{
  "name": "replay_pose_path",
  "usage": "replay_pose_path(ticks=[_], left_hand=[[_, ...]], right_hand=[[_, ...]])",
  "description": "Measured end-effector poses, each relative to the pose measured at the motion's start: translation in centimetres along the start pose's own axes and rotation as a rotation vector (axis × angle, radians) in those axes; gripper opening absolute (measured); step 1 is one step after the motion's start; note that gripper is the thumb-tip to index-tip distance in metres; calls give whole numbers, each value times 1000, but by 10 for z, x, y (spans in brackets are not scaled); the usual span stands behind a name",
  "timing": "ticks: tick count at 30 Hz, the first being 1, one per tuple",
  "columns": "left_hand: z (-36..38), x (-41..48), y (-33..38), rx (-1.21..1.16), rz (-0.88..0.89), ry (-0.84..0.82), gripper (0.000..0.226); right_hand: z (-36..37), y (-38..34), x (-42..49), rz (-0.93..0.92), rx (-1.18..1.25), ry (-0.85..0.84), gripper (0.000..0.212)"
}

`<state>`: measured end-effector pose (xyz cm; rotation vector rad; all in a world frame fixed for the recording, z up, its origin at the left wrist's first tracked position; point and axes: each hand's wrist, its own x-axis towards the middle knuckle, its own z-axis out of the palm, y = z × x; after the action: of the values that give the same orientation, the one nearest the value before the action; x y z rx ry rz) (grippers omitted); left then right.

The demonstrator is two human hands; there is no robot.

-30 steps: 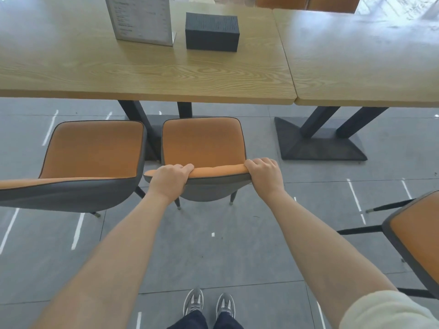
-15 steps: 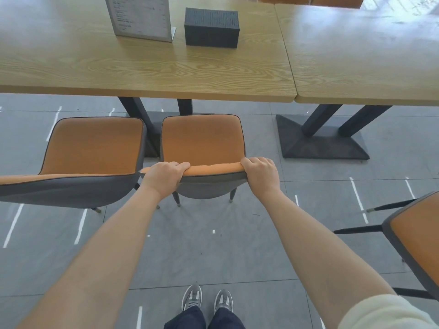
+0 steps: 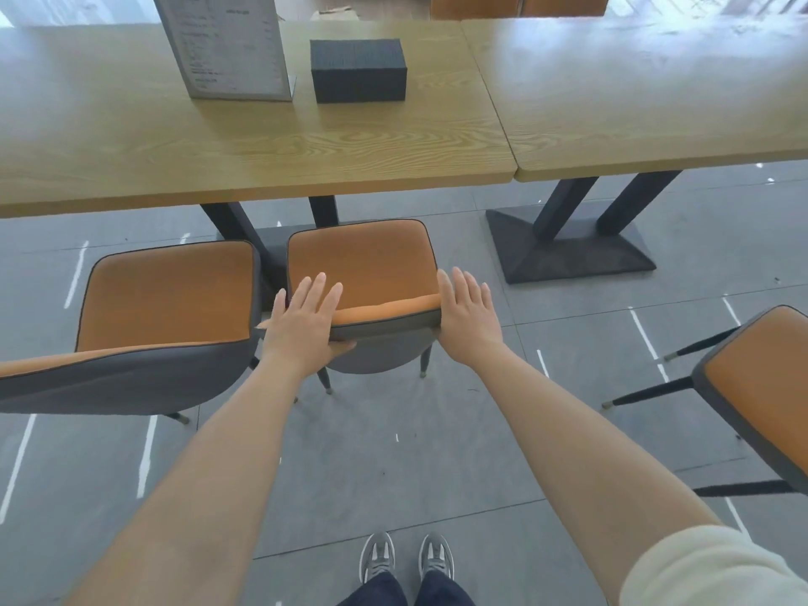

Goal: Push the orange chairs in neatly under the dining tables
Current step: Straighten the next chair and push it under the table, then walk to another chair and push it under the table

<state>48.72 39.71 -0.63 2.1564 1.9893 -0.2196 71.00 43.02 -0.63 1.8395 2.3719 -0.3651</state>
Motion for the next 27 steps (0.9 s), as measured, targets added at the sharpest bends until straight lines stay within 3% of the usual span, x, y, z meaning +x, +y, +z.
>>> replay_pose_path(ticks=[7,16,27], left_hand=[[-14,-17,14,-5,142,54,64],[-15,-26,77,81,339,84,67],[-10,-37,269,105,669,55,80]], right_hand=[[-3,-9,-39,170,162,-53,80],[-7,7,-102,360,307,10,77],[1,147,-214,624,382,112,77]])
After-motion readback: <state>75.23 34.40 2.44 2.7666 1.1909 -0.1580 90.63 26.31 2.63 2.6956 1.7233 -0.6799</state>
